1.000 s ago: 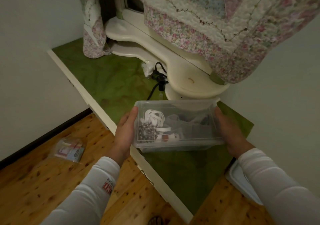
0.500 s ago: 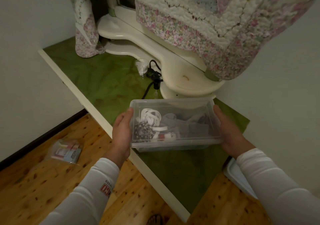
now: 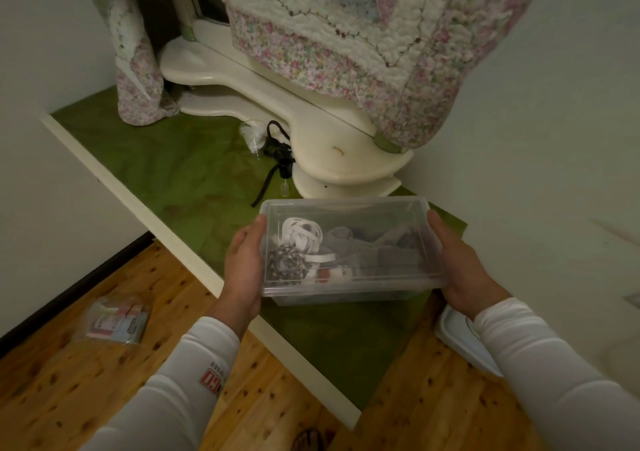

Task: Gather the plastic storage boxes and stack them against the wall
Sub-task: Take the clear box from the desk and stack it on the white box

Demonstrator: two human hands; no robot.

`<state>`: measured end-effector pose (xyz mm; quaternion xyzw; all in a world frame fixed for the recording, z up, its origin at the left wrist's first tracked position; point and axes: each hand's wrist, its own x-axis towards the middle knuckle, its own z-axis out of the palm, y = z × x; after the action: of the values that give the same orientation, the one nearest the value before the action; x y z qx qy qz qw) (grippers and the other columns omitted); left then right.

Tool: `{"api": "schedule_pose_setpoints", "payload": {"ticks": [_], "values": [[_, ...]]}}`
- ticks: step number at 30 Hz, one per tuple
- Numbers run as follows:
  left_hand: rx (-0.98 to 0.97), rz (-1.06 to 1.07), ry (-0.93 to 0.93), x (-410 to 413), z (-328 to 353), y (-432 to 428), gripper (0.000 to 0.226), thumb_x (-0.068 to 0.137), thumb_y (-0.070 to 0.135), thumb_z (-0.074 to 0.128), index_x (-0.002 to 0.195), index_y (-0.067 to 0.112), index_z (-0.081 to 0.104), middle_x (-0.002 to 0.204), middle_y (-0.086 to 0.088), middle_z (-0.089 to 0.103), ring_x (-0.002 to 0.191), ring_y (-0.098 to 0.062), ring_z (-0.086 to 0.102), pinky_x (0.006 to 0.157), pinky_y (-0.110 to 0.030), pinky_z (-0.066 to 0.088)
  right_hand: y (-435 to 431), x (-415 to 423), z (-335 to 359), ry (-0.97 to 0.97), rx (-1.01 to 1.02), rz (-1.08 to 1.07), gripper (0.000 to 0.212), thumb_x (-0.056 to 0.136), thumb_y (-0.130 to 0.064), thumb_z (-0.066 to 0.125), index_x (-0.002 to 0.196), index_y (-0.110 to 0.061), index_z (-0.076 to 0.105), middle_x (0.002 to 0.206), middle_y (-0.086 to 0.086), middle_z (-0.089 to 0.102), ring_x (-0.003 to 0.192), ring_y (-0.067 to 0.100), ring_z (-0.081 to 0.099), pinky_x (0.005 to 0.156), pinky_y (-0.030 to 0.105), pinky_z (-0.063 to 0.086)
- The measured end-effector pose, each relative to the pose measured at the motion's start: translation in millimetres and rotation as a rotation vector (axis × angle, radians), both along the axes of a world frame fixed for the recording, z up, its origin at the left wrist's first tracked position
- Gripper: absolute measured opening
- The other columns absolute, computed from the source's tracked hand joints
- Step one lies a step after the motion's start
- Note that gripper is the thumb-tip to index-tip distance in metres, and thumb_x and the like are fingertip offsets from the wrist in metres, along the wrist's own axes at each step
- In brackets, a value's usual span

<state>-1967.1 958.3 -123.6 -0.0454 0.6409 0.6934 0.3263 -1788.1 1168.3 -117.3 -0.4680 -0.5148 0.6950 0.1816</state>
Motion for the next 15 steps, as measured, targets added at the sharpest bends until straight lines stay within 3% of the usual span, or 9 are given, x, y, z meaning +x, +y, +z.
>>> {"api": "schedule_pose_setpoints", "payload": {"ticks": [3, 7, 10, 15], "values": [[0.013, -0.014, -0.002, 9, 2, 7, 0.049, 0.093, 0.049, 0.056, 0.128, 0.015, 0.058, 0.113, -0.013, 0.073, 0.100, -0.032, 0.072, 0.090, -0.055, 0.055, 3, 13, 2, 0.023, -0.041, -0.036, 0.046, 0.082, -0.059, 0.062, 0.110, -0.024, 0.070, 0.101, 0.003, 0.075, 0.095, 0.024, 0.070, 0.089, 0.042, 0.053], [0.015, -0.108, 0.038, 31, 5, 28, 0.047, 0.095, 0.048, 0.052, 0.128, 0.015, 0.058, 0.113, -0.011, 0.073, 0.097, -0.028, 0.073, 0.086, -0.049, 0.058, 15, 46, 3, 0.098, -0.067, -0.090, 0.034, 0.088, -0.052, 0.058, 0.100, -0.024, 0.072, 0.090, -0.001, 0.077, 0.079, 0.016, 0.073, 0.059, 0.025, 0.055], [0.016, -0.171, 0.067, 50, 9, 50, 0.047, 0.096, 0.047, 0.050, 0.129, 0.015, 0.058, 0.113, -0.010, 0.073, 0.096, -0.025, 0.074, 0.081, -0.045, 0.060, 27, 76, 3, 0.123, -0.088, -0.155, 0.027, 0.092, -0.047, 0.053, 0.091, -0.025, 0.069, 0.075, -0.010, 0.075, 0.065, 0.007, 0.071, 0.045, 0.018, 0.051], [0.020, -0.227, 0.069, 86, 12, 83, 0.047, 0.096, 0.047, 0.051, 0.130, 0.015, 0.057, 0.117, -0.011, 0.071, 0.102, -0.028, 0.071, 0.089, -0.052, 0.056, 45, 123, 4, 0.140, -0.120, -0.203, 0.028, 0.092, -0.048, 0.051, 0.097, -0.025, 0.066, 0.078, -0.013, 0.075, 0.071, 0.004, 0.071, 0.057, 0.022, 0.052]]}}
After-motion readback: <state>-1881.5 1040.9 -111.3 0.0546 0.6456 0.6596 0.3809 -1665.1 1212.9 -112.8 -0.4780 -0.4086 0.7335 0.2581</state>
